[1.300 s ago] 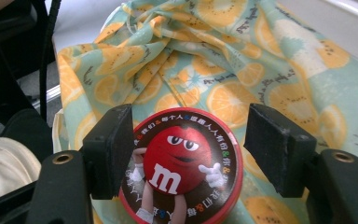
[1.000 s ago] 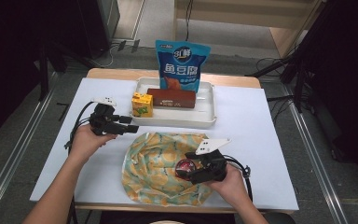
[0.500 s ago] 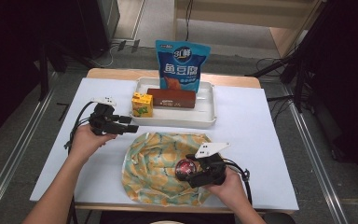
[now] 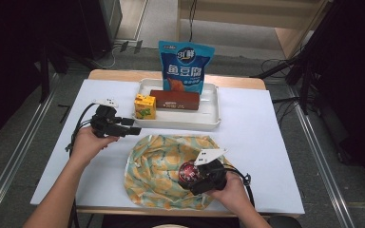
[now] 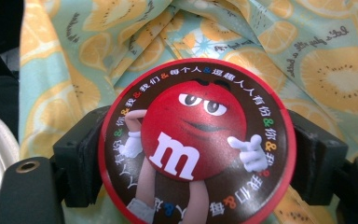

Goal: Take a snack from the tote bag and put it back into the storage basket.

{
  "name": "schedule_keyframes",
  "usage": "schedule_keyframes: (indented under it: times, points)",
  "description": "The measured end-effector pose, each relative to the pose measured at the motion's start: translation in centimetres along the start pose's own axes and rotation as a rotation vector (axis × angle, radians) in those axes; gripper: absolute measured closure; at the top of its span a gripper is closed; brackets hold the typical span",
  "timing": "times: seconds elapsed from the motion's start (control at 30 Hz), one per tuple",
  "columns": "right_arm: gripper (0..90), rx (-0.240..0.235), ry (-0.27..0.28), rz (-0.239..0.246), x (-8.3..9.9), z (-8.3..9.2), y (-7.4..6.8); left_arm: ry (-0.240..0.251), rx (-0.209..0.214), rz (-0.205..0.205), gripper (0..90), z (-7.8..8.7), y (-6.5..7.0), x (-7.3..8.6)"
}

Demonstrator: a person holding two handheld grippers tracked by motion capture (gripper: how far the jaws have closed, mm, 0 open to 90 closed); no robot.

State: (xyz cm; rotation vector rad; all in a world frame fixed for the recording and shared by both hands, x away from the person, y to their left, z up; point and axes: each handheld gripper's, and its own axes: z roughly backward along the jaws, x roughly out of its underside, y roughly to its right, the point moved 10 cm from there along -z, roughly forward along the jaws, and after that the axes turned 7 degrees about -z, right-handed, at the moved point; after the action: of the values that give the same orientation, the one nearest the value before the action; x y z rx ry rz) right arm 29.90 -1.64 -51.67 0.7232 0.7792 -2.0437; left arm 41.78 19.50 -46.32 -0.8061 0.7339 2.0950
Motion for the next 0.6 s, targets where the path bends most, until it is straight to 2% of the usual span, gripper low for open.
schedule_keyframes:
  times: [0.1,0.37,0.43,0.6]
  points:
    - [21.4,0.006,0.003,0.017,-0.17,-0.06,-0.04,-0.001,0.002,-0.001,38.0,0.01,-0.03,0.03]
    - [23.7,0.000,-0.001,0.010,-0.42,0.21,-0.02,-0.004,0.003,-0.001,38.0,-0.11,0.05,0.03]
    - [24.3,0.006,0.010,0.023,-0.61,0.33,-0.02,-0.004,0.002,-0.002,38.0,-0.11,0.04,0.04]
    - [25.2,-0.002,0.025,0.021,-0.99,0.61,-0.02,-0.009,-0.001,-0.002,38.0,-0.12,0.00,0.09]
